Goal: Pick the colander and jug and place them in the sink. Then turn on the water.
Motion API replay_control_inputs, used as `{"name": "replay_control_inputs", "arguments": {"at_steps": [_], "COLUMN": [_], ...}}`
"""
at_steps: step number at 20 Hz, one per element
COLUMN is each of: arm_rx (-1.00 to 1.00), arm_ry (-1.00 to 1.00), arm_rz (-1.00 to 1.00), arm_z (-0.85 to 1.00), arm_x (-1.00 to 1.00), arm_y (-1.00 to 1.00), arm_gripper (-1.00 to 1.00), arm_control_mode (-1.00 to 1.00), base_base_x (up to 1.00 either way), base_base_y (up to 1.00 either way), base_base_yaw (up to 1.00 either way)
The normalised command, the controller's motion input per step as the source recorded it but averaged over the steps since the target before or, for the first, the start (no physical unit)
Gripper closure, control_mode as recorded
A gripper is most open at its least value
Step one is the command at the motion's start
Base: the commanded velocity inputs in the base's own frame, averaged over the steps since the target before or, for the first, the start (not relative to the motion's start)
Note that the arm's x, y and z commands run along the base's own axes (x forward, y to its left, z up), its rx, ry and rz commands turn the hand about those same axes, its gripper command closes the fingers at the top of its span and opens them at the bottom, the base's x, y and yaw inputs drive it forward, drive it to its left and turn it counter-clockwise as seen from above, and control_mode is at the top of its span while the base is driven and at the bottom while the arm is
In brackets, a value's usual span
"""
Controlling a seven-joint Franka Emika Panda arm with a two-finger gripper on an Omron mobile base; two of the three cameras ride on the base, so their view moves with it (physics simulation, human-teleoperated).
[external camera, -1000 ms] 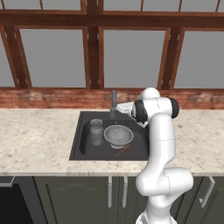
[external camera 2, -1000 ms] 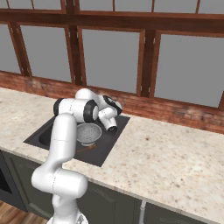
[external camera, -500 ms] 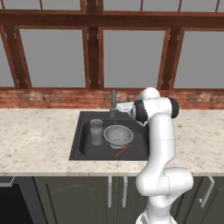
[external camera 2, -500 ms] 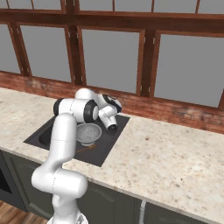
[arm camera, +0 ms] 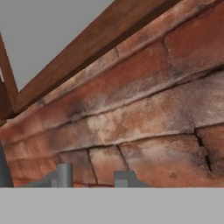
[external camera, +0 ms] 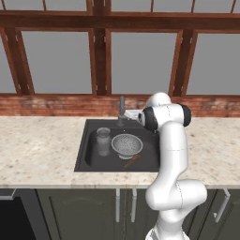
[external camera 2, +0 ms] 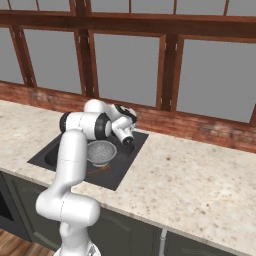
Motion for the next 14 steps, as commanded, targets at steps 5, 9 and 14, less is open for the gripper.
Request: {"name": "replay_control_inputs", "arguments": {"at_steps": [5,9,14], "arm_rx": [-0.06,0.06,0.11], "arm_ry": [0.2,0.04,0.0], "arm_rz": [-0.01,0.02,0.06], "arm_z": [-0.99,-0.94,-0.99], "arm_x": [0.19,0.01,0.0], "arm_y": [-0.7,-1.0,-1.0], "arm_gripper": [1.0,1.0,1.0], "arm_control_mode": [-1.0,-1.0,-1.0], "base_base_x": [0.0,0.0,0.0], "base_base_y": [0.0,0.0,0.0], "base_base_yaw": [0.0,0.0,0.0]}}
